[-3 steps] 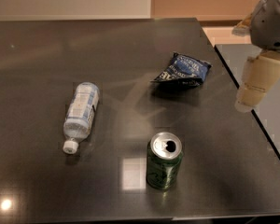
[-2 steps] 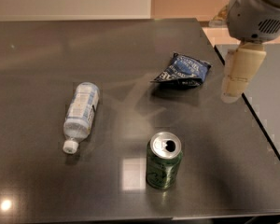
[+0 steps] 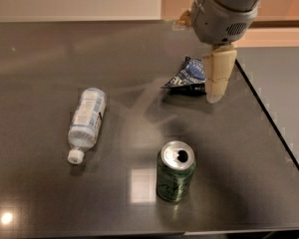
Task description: Pick blue plastic bottle
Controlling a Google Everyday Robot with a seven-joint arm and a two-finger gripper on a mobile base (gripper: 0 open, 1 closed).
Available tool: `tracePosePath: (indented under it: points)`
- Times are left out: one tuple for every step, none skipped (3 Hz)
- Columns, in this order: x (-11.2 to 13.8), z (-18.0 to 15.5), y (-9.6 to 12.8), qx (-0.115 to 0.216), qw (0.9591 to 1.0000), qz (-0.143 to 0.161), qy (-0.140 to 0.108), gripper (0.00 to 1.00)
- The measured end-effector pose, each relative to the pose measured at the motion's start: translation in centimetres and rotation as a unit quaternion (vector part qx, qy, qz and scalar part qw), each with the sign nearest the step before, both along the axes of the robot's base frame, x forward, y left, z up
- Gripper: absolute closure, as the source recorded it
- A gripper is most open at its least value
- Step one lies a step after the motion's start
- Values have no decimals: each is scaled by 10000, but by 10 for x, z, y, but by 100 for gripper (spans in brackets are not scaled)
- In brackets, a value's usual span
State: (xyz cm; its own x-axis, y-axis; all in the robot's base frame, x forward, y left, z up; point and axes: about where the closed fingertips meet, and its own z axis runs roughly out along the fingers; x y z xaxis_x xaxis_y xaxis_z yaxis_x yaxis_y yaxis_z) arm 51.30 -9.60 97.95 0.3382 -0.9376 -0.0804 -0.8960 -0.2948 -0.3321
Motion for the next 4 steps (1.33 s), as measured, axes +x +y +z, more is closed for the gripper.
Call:
tracePosePath:
  points:
    - [15, -12, 31, -195, 9949, 992, -8, 0]
    - [22, -18, 60, -290, 9813, 1902, 39, 0]
    - [21, -20, 90, -338, 9592, 2804, 82, 0]
    - [17, -24, 118, -303, 9361, 3501, 154, 0]
